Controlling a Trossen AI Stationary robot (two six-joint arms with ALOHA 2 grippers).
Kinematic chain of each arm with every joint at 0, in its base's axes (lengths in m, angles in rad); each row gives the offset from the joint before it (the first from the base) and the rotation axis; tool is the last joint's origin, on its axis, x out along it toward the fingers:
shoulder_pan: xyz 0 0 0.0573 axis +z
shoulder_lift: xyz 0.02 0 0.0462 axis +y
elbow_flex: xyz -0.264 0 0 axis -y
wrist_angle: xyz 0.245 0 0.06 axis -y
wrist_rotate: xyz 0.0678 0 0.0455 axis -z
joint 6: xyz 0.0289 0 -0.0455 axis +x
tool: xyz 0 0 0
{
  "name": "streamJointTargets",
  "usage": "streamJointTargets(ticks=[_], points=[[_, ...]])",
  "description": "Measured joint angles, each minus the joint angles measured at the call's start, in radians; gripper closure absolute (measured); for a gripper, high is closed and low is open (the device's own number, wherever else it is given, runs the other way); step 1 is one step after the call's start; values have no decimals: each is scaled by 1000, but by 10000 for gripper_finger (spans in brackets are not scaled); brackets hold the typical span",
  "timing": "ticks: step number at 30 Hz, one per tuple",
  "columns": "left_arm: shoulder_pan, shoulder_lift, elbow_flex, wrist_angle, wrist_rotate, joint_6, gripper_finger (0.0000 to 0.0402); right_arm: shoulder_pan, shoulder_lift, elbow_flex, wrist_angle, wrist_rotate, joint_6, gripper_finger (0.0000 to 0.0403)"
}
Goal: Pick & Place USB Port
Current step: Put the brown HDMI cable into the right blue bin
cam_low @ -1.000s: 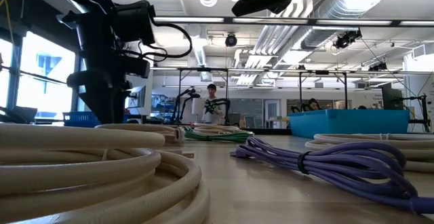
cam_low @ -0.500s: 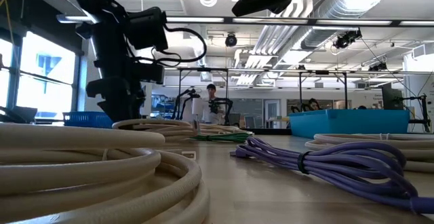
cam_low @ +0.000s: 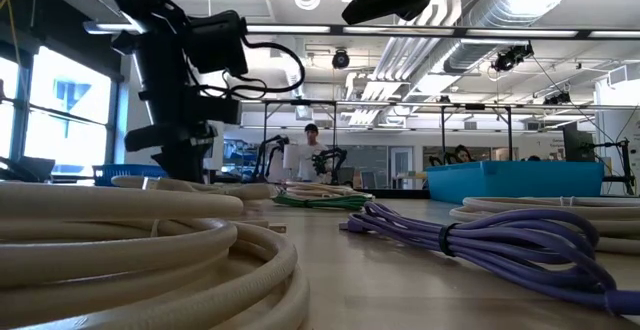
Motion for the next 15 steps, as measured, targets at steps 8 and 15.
streamJointTargets(ticks=[8,15], points=[[-28,-26,163,-301,-99,40,394,0,0,0,-4,-1,-8,252],[-135,-55,301,-446,-223,6,394,0,0,0,-16,1,-8,252]])
